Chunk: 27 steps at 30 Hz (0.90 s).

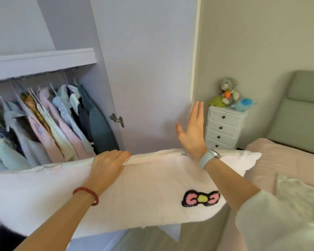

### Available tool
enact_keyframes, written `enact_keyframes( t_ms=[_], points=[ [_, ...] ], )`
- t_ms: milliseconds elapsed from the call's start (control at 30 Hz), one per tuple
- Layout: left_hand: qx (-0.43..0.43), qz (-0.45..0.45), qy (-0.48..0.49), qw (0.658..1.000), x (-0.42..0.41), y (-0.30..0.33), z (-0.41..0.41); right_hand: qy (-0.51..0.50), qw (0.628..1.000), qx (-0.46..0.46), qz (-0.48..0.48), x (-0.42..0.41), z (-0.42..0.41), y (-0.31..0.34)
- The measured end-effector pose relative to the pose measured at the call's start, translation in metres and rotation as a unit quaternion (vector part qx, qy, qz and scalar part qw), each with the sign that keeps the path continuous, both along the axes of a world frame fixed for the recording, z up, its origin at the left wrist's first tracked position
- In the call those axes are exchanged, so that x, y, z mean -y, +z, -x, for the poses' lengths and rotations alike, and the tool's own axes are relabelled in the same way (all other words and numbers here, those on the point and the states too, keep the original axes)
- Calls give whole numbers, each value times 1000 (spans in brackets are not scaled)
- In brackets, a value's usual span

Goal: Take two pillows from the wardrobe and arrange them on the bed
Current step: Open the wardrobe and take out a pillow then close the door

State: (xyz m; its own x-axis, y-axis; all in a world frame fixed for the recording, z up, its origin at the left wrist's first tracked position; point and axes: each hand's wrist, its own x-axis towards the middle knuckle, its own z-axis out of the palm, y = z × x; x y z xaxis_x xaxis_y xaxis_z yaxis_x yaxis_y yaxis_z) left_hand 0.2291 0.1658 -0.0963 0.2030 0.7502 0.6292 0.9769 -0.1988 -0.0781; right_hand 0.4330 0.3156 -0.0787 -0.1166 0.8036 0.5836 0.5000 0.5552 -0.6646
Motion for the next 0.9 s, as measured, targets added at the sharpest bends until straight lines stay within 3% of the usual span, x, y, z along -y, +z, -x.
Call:
enact_keyframes(
  t_ms=[133, 267, 400, 700, 900],
  points=[
    [-13, 24, -17, 999, 3, -12, 4, 34, 996, -48, 72, -11, 18, 4],
    [-12, 22, -32, 999, 15, -23, 12, 1, 998, -52, 35, 14, 31, -5],
    [12, 26, -44, 999, 40, -49, 19, 44, 998, -40, -5, 58, 47, -16],
    [61, 47, 52, 996, 110, -83, 33, 216, 973, -3, -76, 135, 104, -38],
    [101, 106, 124, 981, 149, -93, 61, 398, 915, 49, -48, 152, 188, -38]
  ],
)
